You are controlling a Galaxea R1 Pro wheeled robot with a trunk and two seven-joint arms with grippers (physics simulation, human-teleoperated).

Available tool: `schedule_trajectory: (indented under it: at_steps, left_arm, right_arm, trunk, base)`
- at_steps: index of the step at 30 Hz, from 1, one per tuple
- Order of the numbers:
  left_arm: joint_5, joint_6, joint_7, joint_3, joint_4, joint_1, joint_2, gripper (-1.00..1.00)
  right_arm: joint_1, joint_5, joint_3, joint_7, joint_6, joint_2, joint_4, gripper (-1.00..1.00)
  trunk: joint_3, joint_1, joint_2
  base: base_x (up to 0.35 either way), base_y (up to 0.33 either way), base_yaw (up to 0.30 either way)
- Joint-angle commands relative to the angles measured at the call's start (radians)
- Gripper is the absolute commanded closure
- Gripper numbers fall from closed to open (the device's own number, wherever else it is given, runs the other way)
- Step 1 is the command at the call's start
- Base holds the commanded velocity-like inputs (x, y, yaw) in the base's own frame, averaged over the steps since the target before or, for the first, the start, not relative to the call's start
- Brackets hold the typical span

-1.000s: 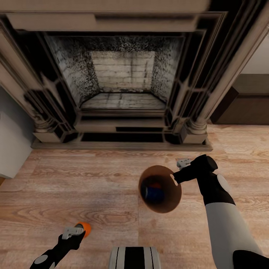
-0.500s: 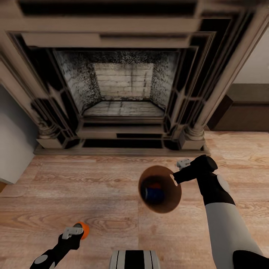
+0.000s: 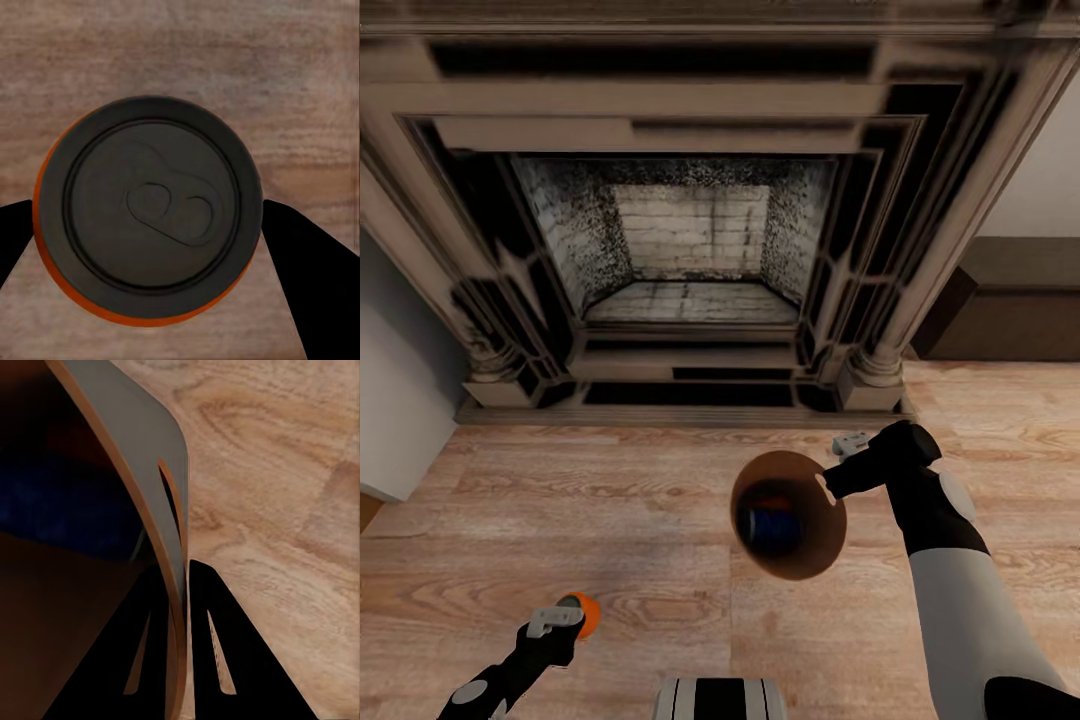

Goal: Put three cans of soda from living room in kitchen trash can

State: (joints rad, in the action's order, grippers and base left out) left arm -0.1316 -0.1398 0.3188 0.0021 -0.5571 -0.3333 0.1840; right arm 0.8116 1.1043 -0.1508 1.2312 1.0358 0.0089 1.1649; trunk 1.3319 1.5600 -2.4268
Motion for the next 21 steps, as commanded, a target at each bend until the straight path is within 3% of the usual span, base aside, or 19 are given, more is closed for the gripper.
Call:
schedule_trajectory:
  at_steps: [1,5,7,12,14,17,18,21]
  left_arm:
    - [0.0,0.003,0.002,0.0,-0.008,0.001,0.0,1.0]
    - [-0.004,0.082,0.015,0.002,-0.142,0.004,0.006,1.0]
    - [-0.005,0.132,0.054,0.003,-0.232,0.004,0.007,1.0]
    - [-0.014,0.339,0.188,0.011,-0.471,0.006,0.014,1.0]
    - [-0.02,0.393,0.213,0.012,-0.519,0.006,0.014,1.0]
    - [-0.027,0.581,0.307,0.014,-0.683,0.005,0.015,1.0]
    - [-0.029,0.681,0.339,0.015,-0.766,0.003,0.015,1.0]
    - [-0.032,0.813,0.38,0.032,-0.857,-0.003,0.015,1.0]
  right_arm:
    - [0.0,-0.014,0.0,0.007,0.011,0.0,-0.001,1.0]
    - [-0.003,-0.014,0.002,0.007,0.011,0.003,-0.008,1.0]
    - [-0.003,-0.014,0.003,0.007,0.011,0.003,-0.01,1.0]
    - [-0.003,-0.015,0.004,0.008,0.011,0.001,-0.017,1.0]
    - [-0.003,-0.015,0.004,0.013,0.011,0.0,-0.018,1.0]
    - [-0.003,-0.014,0.005,0.063,0.011,-0.002,-0.021,1.0]
    - [-0.003,-0.012,0.006,0.079,0.011,-0.002,-0.022,1.0]
    - [-0.003,-0.011,0.006,0.09,0.011,-0.002,-0.024,1.0]
  trunk:
    - [-0.003,-0.004,0.007]
    - [-0.016,-0.019,0.035]
    - [-0.022,-0.027,0.049]
    - [-0.038,-0.046,0.084]
    - [-0.044,-0.054,0.098]
    - [-0.053,-0.065,0.119]
    - [-0.057,-0.069,0.126]
    - [-0.066,-0.081,0.147]
  base:
    - [0.0,0.0,0.0]
    - [0.0,0.0,0.0]
    - [0.0,0.0,0.0]
    - [0.0,0.0,0.0]
    - [0.0,0.0,0.0]
    - [0.0,0.0,0.0]
    - [0.0,0.0,0.0]
    - [0.0,0.0,0.0]
